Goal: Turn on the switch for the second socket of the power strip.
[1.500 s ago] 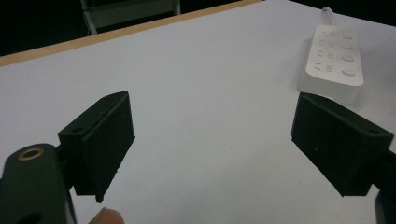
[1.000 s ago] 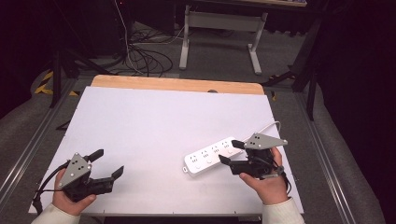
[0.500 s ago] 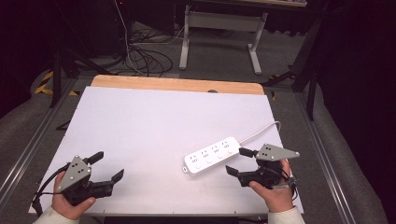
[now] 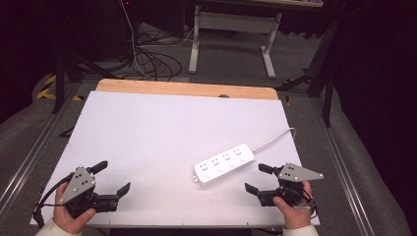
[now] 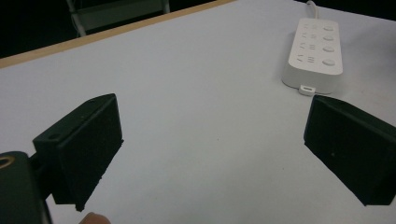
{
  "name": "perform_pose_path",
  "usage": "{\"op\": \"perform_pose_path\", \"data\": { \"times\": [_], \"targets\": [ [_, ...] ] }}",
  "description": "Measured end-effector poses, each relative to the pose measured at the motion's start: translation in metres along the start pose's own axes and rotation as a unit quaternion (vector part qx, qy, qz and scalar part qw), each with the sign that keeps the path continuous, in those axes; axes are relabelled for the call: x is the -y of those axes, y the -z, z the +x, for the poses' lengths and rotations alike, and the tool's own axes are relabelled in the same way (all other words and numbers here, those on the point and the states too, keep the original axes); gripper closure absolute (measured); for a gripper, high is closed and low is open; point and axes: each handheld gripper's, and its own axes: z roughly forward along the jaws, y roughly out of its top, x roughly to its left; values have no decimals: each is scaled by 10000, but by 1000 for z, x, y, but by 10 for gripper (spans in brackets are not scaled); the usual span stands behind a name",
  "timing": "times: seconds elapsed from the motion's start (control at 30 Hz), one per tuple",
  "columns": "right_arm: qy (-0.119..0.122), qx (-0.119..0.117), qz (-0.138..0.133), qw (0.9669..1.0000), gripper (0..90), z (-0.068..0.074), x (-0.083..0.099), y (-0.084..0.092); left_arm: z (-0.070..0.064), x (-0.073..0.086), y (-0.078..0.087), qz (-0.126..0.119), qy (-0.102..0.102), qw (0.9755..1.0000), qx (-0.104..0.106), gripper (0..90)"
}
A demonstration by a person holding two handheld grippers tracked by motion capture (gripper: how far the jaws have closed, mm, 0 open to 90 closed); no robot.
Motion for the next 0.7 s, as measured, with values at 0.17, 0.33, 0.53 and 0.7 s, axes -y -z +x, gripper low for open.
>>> {"op": "perform_pose_path", "data": {
  "times": [0.17,0.33,0.53,0.7],
  "targets": [
    [40,-2,96,9999,164,-1,13,0,2,1,1,-43,108,9999,69,45],
    [108,6,162,9998,157,-1,25,-1,3,2,1,-34,123,9999,112,43],
    [5,0,284,9996,156,-1,36,-3,4,5,-1,-12,142,9998,100,43],
    [-100,68,383,9992,156,0,44,-4,5,9,-2,11,153,9998,119,44]
  ]
}}
